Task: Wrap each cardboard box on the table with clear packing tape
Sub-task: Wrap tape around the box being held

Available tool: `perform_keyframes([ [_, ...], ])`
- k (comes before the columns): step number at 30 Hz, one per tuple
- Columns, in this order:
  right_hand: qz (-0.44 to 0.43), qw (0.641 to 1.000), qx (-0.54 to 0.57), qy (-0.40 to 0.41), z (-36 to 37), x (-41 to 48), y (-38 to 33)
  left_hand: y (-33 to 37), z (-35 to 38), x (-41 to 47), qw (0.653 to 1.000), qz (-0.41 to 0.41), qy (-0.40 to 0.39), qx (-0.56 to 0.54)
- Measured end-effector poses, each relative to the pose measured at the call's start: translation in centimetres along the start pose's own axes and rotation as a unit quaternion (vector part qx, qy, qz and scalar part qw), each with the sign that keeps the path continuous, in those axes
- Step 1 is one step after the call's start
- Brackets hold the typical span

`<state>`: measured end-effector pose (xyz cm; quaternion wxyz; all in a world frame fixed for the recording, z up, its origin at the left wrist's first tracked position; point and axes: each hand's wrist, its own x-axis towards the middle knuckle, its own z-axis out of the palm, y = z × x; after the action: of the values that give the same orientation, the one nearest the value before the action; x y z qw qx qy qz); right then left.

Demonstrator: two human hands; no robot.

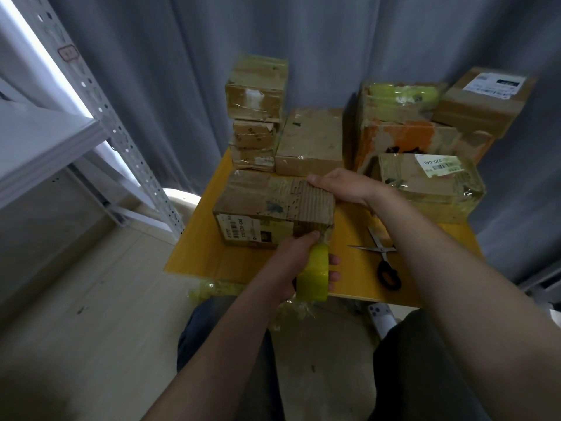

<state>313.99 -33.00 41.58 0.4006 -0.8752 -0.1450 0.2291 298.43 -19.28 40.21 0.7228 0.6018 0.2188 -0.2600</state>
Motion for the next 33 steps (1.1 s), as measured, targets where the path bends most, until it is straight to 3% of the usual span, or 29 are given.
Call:
perform_keyframes([
  [7, 0.016, 0.999, -0.012, 0.049, 0.0, -0.2, -0.2, -0.1, -0.1, 0.1, 1.000, 0.006, 0.000, -0.001],
  [9, -0.029, 0.994, 0.009, 0.108, 0.9, -0.4, 0.1, -0.1, -0.1, 0.2, 1.000, 0.004, 0.002, -0.006],
  [12, -0.178, 0.934, -0.142, 0.275, 2.2, -0.7, 0.3, -0.1, 0.0, 0.3, 1.000, -0.005, 0.004, -0.011],
  [14, -0.206, 0.928, -0.173, 0.260, 2.7, -1.5, 0.1, -0.1, -0.1, 0.4, 1.000, -0.002, 0.008, -0.014],
  [18, -0.141, 0.973, -0.142, 0.117, 3.3, -3.8, 1.4, -0.2, -0.2, 0.8, 1.000, 0.002, 0.001, -0.014],
  [24, -0.123, 0.983, -0.126, 0.050, 3.6, -5.0, 1.8, -0.2, -0.3, 1.0, 1.000, 0.009, -0.001, -0.013],
  [27, -0.103, 0.984, -0.120, 0.086, 4.1, -5.3, 1.7, -0.4, -0.6, 0.9, 1.000, 0.026, 0.004, -0.001],
  [31, -0.066, 0.961, -0.094, 0.251, 6.0, -7.6, 1.1, -0.9, -0.8, 0.8, 0.999, 0.044, 0.015, 0.011],
  [33, -0.008, 0.963, -0.034, 0.268, 6.4, -9.6, 0.6, -1.0, -0.7, 0.7, 0.997, 0.059, 0.032, 0.027],
])
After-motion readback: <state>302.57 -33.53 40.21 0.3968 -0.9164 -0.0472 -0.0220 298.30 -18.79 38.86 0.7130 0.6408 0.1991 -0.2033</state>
